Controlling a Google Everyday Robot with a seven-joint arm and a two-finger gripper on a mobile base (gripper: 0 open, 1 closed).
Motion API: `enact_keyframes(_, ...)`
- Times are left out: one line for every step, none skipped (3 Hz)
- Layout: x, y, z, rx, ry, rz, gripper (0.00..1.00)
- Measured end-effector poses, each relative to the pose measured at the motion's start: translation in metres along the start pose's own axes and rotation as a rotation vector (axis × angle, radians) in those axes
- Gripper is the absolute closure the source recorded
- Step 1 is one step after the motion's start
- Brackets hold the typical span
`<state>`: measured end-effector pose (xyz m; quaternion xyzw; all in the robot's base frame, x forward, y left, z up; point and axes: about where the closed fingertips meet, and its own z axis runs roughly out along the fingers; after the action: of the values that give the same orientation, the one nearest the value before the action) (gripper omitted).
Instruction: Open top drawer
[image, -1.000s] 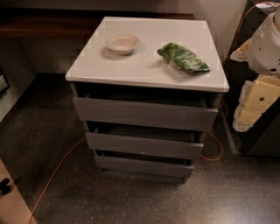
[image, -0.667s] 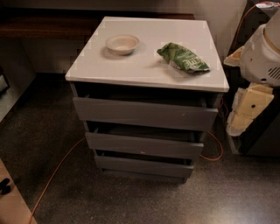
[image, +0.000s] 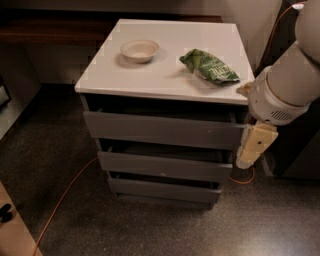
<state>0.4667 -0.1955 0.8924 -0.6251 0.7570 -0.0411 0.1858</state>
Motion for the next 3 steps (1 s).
enact_keyframes(-0.012, 0.0, 0.044, 0.022, -0.03, -0.02, 0.0)
enact_keyframes(-0.027, 0.001, 0.109, 0.038, -0.069, -0.058, 0.0)
enact_keyframes(-0.027, 0.001, 0.109, 0.038, -0.069, -0.058, 0.0)
